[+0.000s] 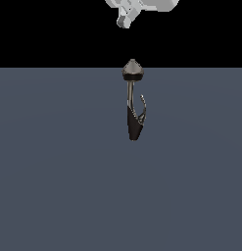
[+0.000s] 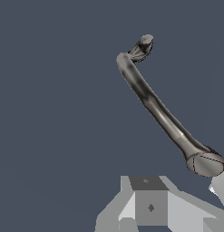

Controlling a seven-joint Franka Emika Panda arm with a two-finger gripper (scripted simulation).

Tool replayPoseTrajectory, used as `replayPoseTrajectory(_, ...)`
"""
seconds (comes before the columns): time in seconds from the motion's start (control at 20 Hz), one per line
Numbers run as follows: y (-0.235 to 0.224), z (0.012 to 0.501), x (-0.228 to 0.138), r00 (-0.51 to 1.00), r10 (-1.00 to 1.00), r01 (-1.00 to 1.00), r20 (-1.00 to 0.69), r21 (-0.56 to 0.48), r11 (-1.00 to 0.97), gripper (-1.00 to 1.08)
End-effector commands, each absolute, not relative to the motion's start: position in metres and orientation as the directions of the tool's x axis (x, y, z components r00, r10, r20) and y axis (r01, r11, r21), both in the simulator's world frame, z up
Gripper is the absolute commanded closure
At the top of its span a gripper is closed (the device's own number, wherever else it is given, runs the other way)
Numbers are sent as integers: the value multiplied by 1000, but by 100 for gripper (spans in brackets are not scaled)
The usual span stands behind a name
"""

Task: Turn on the faucet by rotating a designated handle.

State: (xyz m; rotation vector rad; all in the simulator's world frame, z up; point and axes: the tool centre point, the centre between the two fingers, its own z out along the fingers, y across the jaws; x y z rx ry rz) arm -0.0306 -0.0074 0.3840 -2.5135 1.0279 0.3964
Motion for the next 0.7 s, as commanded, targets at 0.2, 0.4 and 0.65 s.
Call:
replayPoseTrajectory(0.2, -24, 340, 11, 528, -686, -845, -501, -227, -485, 108)
replayPoseTrajectory(0.4, -37, 309, 34, 415, -718, -907, -559, -196, -372, 108)
replayPoseTrajectory(0.65, -54, 266, 60, 262, -737, -964, -623, -141, -224, 108)
